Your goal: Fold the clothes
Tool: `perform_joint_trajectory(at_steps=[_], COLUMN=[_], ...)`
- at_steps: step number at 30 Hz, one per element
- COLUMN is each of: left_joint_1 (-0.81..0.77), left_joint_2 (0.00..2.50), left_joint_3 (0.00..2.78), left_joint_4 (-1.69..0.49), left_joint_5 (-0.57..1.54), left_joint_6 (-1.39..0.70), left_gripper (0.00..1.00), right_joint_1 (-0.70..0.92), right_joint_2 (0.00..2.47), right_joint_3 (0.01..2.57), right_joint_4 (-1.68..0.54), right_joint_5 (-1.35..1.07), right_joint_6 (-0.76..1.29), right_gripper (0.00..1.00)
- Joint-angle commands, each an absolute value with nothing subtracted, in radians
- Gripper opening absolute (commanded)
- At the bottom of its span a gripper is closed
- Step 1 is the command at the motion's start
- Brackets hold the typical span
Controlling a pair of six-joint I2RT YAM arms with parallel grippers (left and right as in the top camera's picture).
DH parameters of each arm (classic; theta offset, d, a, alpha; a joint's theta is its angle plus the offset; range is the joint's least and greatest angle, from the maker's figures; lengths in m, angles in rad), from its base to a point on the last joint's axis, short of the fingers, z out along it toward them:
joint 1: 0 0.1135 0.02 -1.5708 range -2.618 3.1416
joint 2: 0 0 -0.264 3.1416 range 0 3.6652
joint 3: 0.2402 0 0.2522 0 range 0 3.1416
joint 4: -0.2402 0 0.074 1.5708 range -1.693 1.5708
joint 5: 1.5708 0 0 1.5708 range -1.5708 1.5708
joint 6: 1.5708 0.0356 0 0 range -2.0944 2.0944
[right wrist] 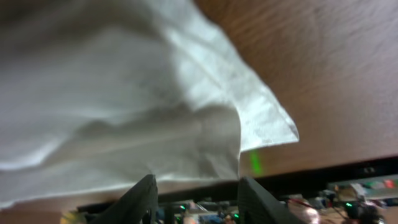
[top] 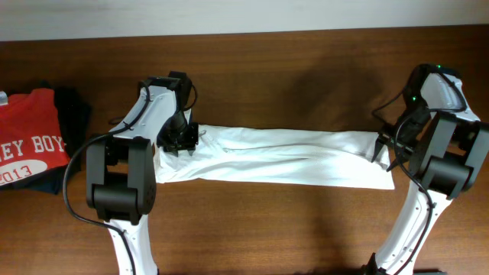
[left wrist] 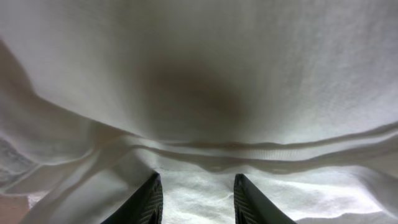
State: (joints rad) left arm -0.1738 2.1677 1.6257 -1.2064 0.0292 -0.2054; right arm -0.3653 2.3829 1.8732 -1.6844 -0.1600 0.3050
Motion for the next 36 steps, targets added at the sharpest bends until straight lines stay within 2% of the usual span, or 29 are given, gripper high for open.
perform_joint_trajectory(at_steps=[1,6,7,10,11,20,26,33,36], left_joint_1=[-0.169,-0.169,-0.169,-0.169,-0.169,-0.169,-0.164,-0.156,-0.151], left_joint_2=[2.15,2.15,2.15,2.15,2.15,2.15,2.15,2.15,2.15], left_joint_3=[1.619,1.619,1.619,1.619,1.619,1.619,1.619,1.618,1.618], left_joint_4=[-1.204,-1.197,-1.195,-1.193,-1.193,-1.193,-1.213,-1.227,-1.227], left_joint_5=[0.018,0.018,0.018,0.018,0.018,0.017,-0.001,-0.008,-0.008], left_joint_6=[-0.208,-0.208,-0.208,-0.208,-0.208,-0.207,-0.207,-0.208,-0.208], left_gripper=[0.37,0.39,0.39,0.4,0.4,0.41,0.41,0.41,0.41], right_joint_1=[-0.357,-0.347,-0.347,-0.347,-0.347,-0.352,-0.392,-0.392,-0.392], right_joint_2=[2.349,2.349,2.349,2.349,2.349,2.349,2.349,2.349,2.344], right_joint_3=[1.862,1.848,1.848,1.848,1.848,1.848,1.886,1.923,1.925], right_joint_4=[-1.657,-1.637,-1.637,-1.634,-1.634,-1.656,-1.566,-1.552,-1.589], right_joint_5=[-0.178,-0.181,-0.181,-0.18,-0.179,-0.036,0.136,0.097,-0.017], right_joint_6=[0.412,0.437,0.447,0.447,0.447,0.447,0.425,0.39,0.261], right_gripper=[0.45,0.42,0.38,0.09,0.05,0.04,0.04,0.04,0.04])
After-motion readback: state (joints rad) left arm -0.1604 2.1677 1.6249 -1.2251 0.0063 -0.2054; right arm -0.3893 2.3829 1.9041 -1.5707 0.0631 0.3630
